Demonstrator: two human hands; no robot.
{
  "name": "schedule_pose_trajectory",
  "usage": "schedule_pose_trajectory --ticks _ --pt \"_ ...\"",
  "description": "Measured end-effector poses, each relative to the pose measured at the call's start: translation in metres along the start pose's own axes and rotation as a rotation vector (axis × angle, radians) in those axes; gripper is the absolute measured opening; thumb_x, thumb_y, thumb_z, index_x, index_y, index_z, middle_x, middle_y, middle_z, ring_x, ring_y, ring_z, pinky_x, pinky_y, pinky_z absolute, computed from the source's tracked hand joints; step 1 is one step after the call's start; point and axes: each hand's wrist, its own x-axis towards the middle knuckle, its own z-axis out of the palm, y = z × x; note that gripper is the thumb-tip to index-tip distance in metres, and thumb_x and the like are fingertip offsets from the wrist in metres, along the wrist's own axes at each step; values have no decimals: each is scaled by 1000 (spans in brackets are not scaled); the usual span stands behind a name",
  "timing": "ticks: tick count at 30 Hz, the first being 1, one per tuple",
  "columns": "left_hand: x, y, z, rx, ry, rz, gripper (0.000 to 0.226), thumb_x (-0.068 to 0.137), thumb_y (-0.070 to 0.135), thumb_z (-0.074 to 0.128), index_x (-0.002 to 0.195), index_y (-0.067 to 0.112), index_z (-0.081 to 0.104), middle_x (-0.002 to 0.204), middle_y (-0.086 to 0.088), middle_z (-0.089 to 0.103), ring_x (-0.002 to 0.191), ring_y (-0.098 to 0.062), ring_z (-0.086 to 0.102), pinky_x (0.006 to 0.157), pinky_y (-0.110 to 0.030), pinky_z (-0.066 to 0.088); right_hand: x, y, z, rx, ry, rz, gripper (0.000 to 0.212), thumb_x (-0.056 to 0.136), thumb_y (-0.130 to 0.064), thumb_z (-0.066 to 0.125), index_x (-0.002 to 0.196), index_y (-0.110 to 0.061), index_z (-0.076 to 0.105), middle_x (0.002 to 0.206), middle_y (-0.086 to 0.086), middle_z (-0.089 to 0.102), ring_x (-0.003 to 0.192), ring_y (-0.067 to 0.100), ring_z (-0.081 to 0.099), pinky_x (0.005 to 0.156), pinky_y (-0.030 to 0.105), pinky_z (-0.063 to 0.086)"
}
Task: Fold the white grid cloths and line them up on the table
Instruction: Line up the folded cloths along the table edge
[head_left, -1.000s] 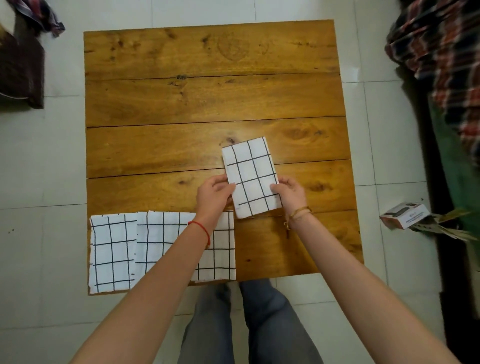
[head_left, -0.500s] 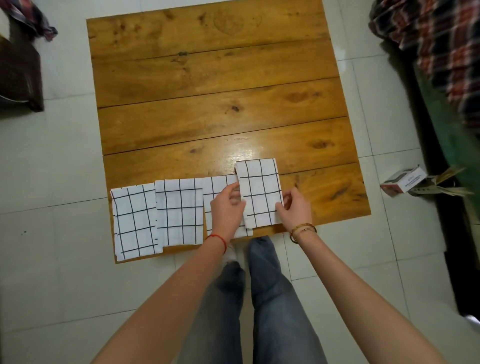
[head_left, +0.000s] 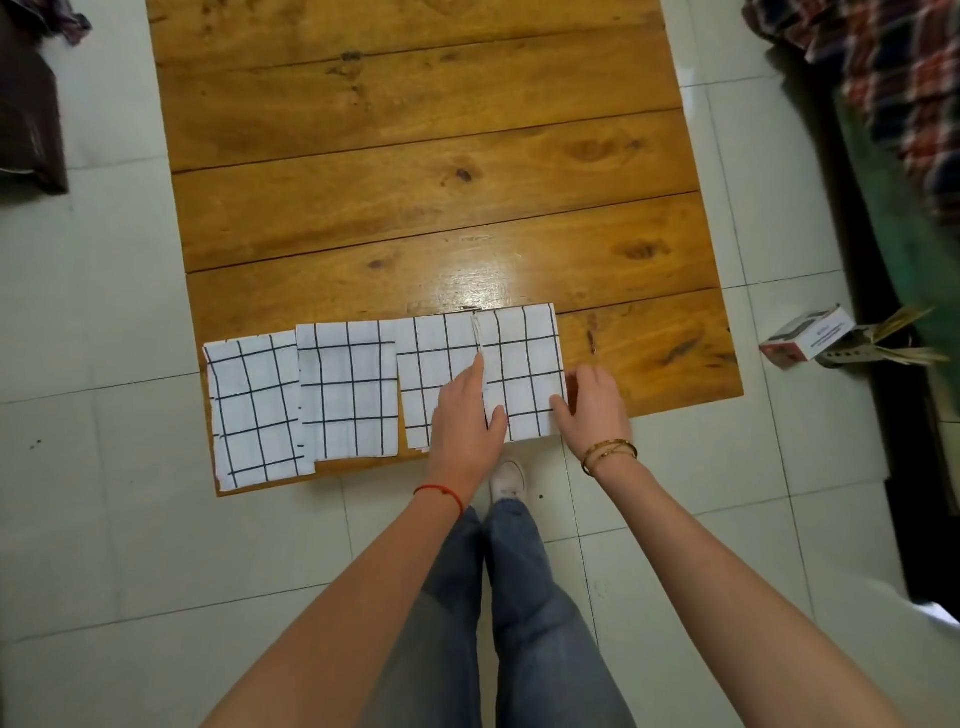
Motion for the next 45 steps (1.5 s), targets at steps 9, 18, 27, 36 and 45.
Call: schedule_pose_trajectory --ticks 9,18,27,36,45 --pt "-19 -2 13 545 53 -21 58 98 19 44 151 11 23 139 -8 42 122 -22 42 99 -34 39 -3 8 3 -294 147 -122 37 87 -17 54 123 -9 54 113 13 55 97 28 49 80 37 46" --pt "-13 4 21 595 16 -63 63 92 13 53 150 9 27 135 -11 46 115 -25 47 93 -37 43 -5 4 8 -285 86 -144 43 86 -16 51 129 -6 51 117 14 54 101 29 50 81 38 45" --pt "-23 -14 -6 622 88 -169 63 92 19 53 148 7 29 137 -11 45 121 -24 46 95 -36 42 -19 -31 7 -185 59 -360 43 88 -14 51 131 -10 49 114 10 55 97 25 51 82 36 48" --pt "-33 -55 -29 583 116 -236 60 94 18 49 149 8 26 140 -12 41 125 -26 42 102 -39 37 -26 -50 30 -350 -127 -300 53 93 -22 46 142 -12 32 128 10 47 105 25 48 84 35 45" --pt "-30 -58 -25 509 107 -204 61 96 16 47 151 10 23 147 -8 34 129 -22 39 104 -36 35 -27 -57 35 -413 -55 -323 51 86 -20 54 135 -10 42 116 14 53 103 29 51 83 39 46"
